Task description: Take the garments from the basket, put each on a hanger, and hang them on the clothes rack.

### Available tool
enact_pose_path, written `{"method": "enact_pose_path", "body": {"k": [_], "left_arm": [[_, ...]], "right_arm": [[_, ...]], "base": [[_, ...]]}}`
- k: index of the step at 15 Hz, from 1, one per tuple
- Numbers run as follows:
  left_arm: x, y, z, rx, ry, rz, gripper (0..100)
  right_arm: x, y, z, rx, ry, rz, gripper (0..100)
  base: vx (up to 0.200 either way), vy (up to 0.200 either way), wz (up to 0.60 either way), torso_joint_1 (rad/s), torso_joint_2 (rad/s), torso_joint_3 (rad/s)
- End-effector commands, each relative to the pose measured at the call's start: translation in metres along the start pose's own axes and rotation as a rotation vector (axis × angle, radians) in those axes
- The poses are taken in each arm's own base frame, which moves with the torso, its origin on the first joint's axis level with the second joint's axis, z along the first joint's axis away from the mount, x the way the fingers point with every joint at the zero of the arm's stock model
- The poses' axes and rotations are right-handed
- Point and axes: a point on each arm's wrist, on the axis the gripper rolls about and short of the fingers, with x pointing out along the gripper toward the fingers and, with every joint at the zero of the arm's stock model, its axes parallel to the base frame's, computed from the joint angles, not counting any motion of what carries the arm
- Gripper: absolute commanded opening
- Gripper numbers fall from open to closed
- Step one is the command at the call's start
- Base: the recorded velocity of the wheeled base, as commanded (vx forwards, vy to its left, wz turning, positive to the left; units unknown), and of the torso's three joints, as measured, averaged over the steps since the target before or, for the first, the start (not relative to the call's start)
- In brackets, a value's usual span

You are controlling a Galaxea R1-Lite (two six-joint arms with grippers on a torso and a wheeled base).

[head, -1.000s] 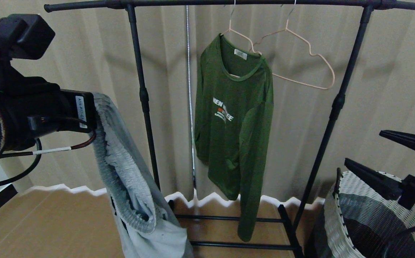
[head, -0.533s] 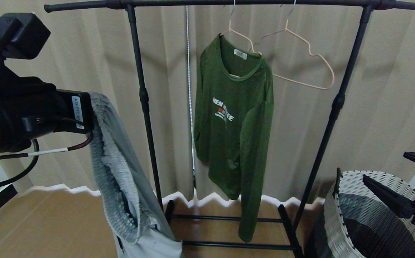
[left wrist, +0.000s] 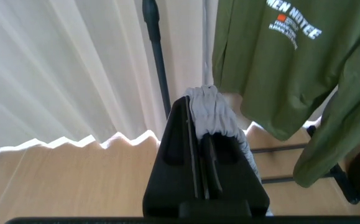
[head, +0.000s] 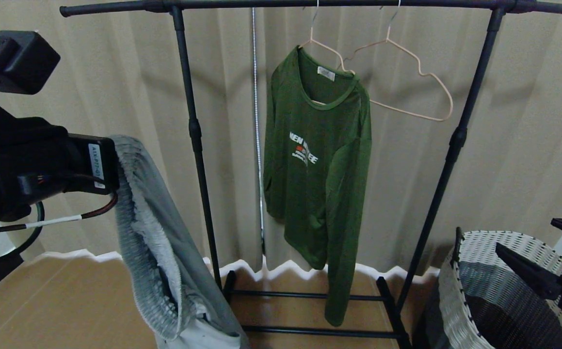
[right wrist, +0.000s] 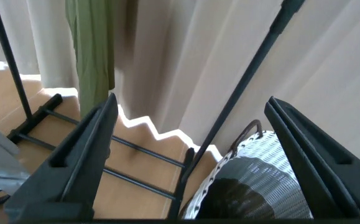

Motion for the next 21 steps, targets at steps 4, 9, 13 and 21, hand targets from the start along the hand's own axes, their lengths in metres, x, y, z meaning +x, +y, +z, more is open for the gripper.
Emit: {"method": "enact_pose_path", "body": {"k": [4,9,13,21], "left_arm": [[-0.017,0.005,-0.016,0.009,0.012,-0.011,0],[-0.018,0.007,-0.02,0.01,0.023,-0.003,0],[-0.015,0.006,-0.027,0.007,0.046,-0.002,0],[-0.021,0.008,-0.044,0.024,0.083,-0.001,0]], "right_arm": [[-0.001,-0.001,-0.005,0.007,0.019,-0.012,100],[-0.001,-0.001,-0.005,0.006,0.015,-0.008,100],[-0.001,-0.001,-0.005,0.006,0.015,-0.008,100],[-0.002,0.0,-0.007,0.007,0.021,-0.007,100]], "base": [[0.0,0.0,0.0,0.0,0.0,0.0],[0.0,0.0,0.0,0.064,-0.19,-0.16],[0.0,0.0,0.0,0.137,-0.49,-0.285],[0.0,0.0,0.0,0.204,-0.48,-0.28]]}}
